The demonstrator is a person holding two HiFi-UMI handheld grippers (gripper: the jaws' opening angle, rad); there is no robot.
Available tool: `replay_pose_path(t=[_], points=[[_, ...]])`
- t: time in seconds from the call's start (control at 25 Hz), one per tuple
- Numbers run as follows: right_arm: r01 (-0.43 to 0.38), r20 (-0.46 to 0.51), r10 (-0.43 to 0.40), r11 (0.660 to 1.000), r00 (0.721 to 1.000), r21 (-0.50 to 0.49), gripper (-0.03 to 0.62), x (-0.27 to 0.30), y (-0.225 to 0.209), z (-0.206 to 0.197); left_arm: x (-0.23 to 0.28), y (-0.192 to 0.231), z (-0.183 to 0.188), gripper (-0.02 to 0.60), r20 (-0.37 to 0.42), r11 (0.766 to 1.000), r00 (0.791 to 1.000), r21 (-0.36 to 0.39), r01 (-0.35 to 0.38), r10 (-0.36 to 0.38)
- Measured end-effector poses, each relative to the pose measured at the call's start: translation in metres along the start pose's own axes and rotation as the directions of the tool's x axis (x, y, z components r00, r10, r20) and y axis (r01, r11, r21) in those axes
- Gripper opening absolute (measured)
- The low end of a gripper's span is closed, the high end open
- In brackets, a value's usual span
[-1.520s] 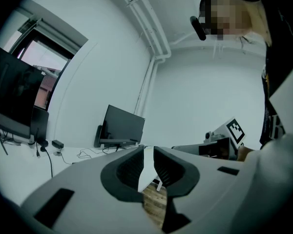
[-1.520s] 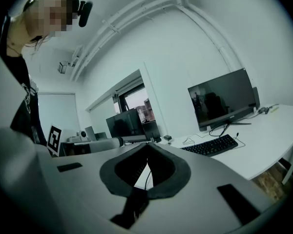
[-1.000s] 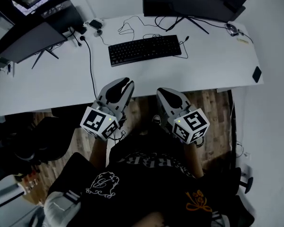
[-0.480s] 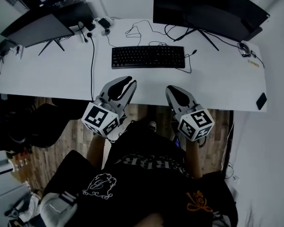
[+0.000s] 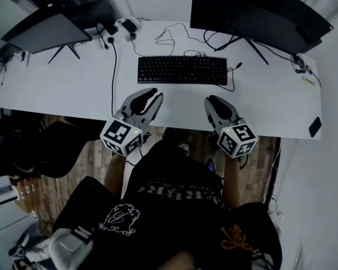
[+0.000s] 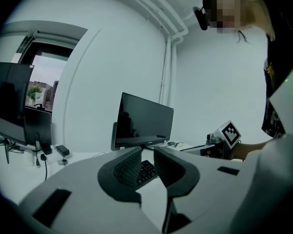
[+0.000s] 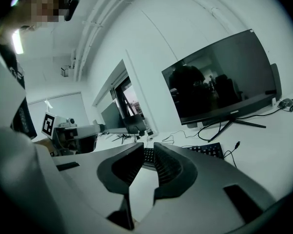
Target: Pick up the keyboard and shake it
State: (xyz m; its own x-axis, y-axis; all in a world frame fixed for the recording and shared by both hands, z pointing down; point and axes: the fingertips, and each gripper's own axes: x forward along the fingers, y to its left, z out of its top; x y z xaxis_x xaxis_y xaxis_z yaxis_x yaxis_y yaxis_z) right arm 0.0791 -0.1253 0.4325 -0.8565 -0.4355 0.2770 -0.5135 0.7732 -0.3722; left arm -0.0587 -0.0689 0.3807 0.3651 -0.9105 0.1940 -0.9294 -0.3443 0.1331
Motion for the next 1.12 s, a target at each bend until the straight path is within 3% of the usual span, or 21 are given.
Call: replay_pose_path(t=[0.32,0.56,0.88,1.12], points=[[0.135,-0.042,-0.135,0.991,0.99,0.001,0.089,0.043,-0.083,-0.001,0.051,0.055,-0.007,0.094,-0.031,0.999,0.998,0.017,0.051,-0.05],[0.185,-0.149,-0.186,0.982,0.971,-0.02,0.182,0.083,-0.139,-0.034,0.077,0.11,-0.033,0.149,-0.077,0.997,0.995,-0.055,0.057,-0.061],[0.339,-0.278,-0.324,0.941,0.905,0.009,0.26,0.096,-0.219,-0.1,0.093,0.18,-0.11,0.194,-0.208,0.983,0.978,-0.178,-0.038,0.001],[0.383,-0.3,-0.358,0.923,0.884,0.028,0.301,0.102,-0.241,-0.108,0.093,0.222,-0.16,0.257,-0.341,0.978,0.939,-0.183,-0.104,0.036]])
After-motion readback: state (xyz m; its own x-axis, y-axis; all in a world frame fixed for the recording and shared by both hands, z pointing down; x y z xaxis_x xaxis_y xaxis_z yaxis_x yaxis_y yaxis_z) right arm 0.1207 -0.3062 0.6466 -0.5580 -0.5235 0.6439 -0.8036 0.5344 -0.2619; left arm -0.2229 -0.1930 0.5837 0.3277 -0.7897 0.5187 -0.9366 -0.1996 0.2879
